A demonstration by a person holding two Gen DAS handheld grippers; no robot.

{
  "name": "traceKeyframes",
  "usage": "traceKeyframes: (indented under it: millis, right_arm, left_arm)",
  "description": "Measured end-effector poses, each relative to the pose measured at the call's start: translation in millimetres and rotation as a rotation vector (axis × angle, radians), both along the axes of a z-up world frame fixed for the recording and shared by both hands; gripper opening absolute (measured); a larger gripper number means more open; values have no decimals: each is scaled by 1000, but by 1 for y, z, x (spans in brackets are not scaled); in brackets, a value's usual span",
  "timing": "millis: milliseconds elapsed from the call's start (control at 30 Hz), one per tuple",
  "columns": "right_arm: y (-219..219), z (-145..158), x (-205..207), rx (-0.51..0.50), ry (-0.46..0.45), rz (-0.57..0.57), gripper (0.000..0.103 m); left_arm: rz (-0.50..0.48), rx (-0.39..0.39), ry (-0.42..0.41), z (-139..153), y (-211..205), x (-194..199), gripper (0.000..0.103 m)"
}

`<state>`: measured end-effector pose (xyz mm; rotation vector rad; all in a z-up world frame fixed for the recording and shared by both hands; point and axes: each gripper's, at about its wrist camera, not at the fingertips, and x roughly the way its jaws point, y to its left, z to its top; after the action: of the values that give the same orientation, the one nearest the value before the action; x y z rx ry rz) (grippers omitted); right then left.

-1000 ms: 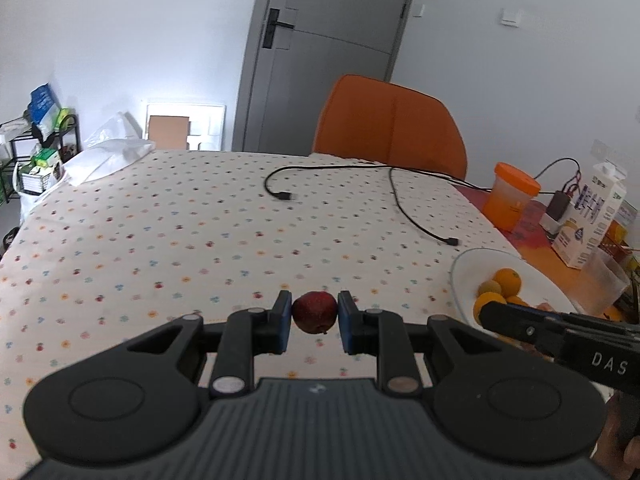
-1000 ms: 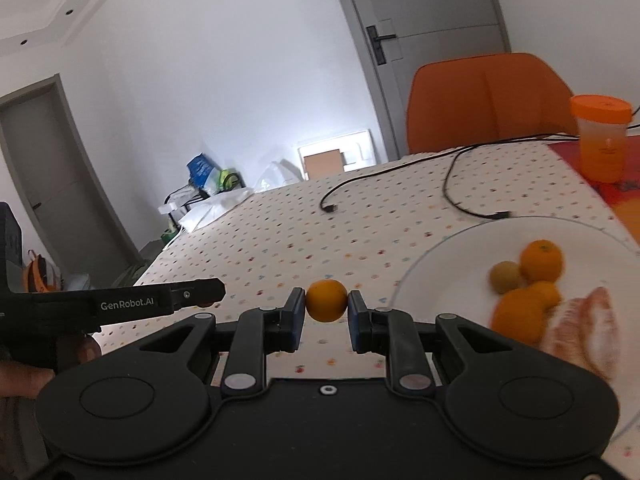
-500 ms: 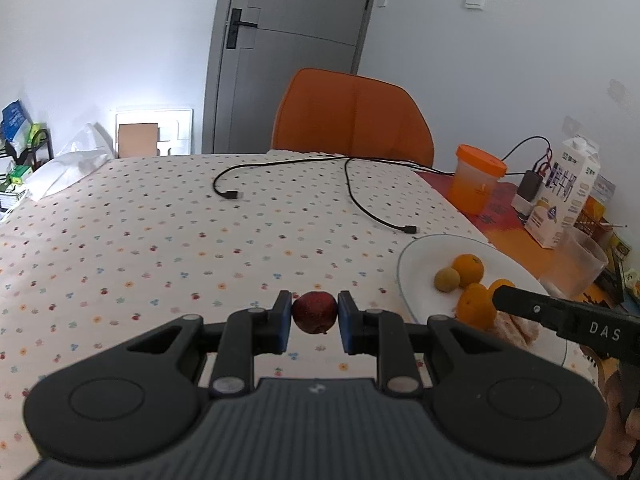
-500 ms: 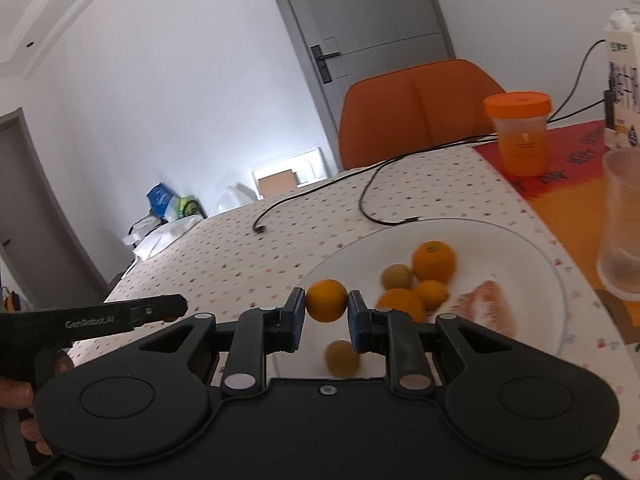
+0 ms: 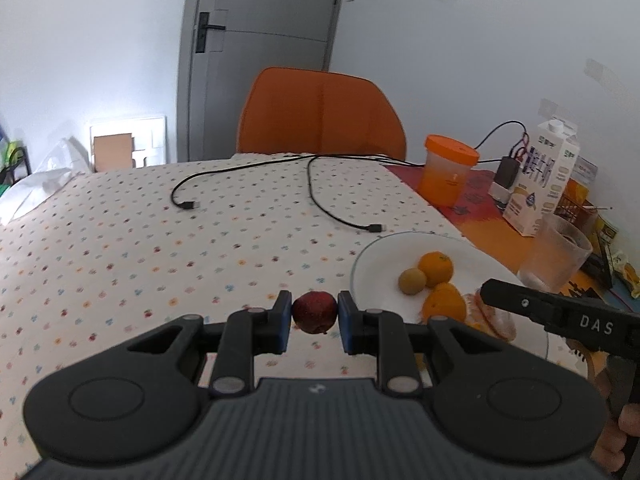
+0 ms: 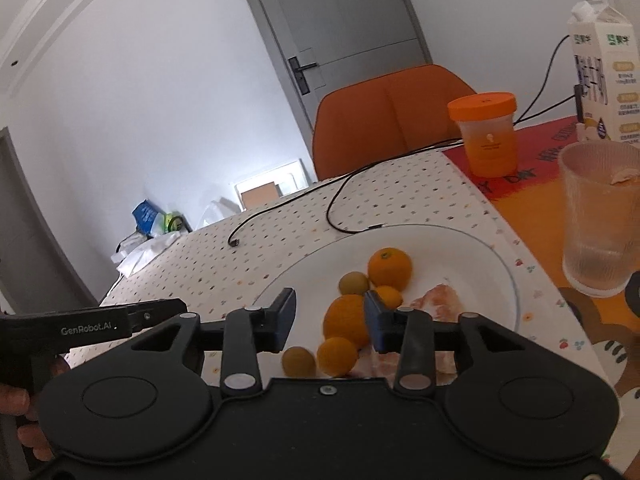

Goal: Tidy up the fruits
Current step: 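Carry the tangerine in the right tool onto the plate and release while the left drops the plum there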

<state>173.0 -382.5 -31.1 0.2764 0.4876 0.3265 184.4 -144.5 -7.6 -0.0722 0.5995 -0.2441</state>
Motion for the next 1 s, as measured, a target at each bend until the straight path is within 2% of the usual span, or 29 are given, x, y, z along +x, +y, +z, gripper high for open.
traceKeyframes:
  millis: [300,600,1000]
  right_arm:
    - [-13,-2,1,19,2,-27,39]
    - [-12,-7,0,18,19,4,39]
    - [-10,-9,-6,34,18,30,47]
  left_arm:
    - [-52,8,-6,3,-23,8,23]
    - [-99,22,-11,6,-47,13,23]
    - [-22,8,11,7,-28,6,31]
